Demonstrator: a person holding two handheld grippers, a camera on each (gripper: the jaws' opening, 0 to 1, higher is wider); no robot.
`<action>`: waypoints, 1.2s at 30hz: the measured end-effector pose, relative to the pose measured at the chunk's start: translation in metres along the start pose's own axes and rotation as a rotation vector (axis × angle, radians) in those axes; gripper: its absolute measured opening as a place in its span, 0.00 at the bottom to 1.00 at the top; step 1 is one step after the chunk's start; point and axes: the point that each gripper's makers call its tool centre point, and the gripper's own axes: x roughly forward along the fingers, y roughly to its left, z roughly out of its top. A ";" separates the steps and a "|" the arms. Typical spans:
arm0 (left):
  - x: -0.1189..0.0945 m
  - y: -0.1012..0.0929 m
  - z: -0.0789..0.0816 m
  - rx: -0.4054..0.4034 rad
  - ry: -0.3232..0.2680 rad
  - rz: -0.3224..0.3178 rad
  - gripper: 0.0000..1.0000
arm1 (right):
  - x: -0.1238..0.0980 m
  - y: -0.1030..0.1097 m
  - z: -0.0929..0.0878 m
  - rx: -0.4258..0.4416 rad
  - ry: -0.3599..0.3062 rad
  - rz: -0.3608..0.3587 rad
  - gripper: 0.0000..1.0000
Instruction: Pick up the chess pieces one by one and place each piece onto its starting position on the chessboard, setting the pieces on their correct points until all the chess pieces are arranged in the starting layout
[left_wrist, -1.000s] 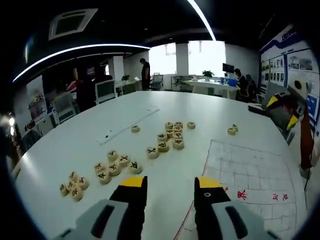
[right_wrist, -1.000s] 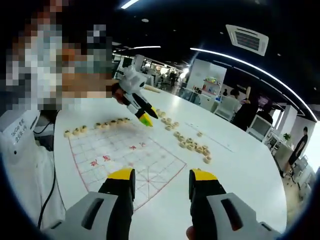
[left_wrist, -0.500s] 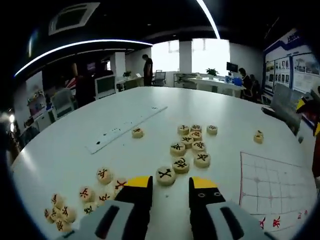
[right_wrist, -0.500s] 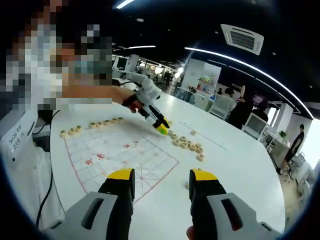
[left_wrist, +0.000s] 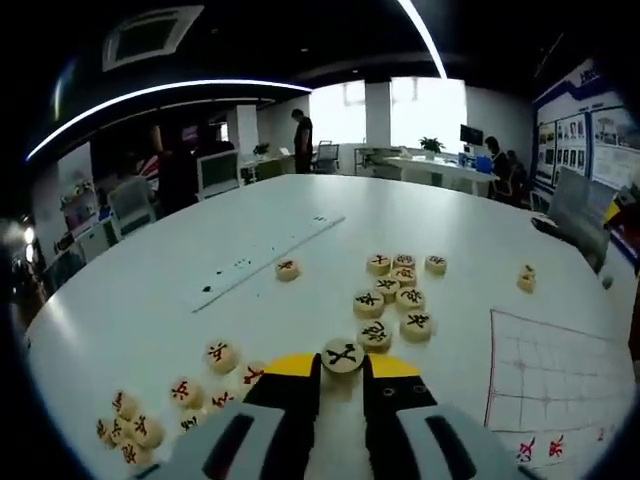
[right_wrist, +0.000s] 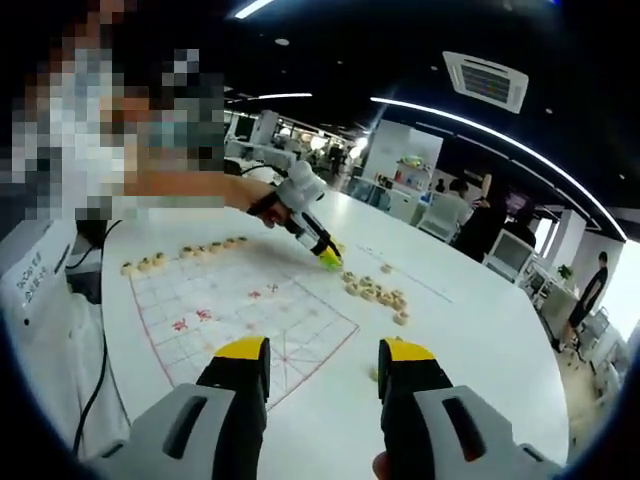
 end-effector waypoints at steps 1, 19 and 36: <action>-0.008 -0.002 0.001 0.002 -0.006 0.000 0.19 | 0.000 0.000 0.000 -0.001 0.000 0.001 0.44; -0.165 -0.086 -0.054 0.052 -0.013 -0.078 0.19 | 0.011 0.035 0.012 -0.042 -0.025 0.130 0.50; -0.229 -0.140 -0.123 -0.004 0.060 -0.112 0.19 | 0.017 0.037 0.010 -0.045 -0.016 0.145 0.51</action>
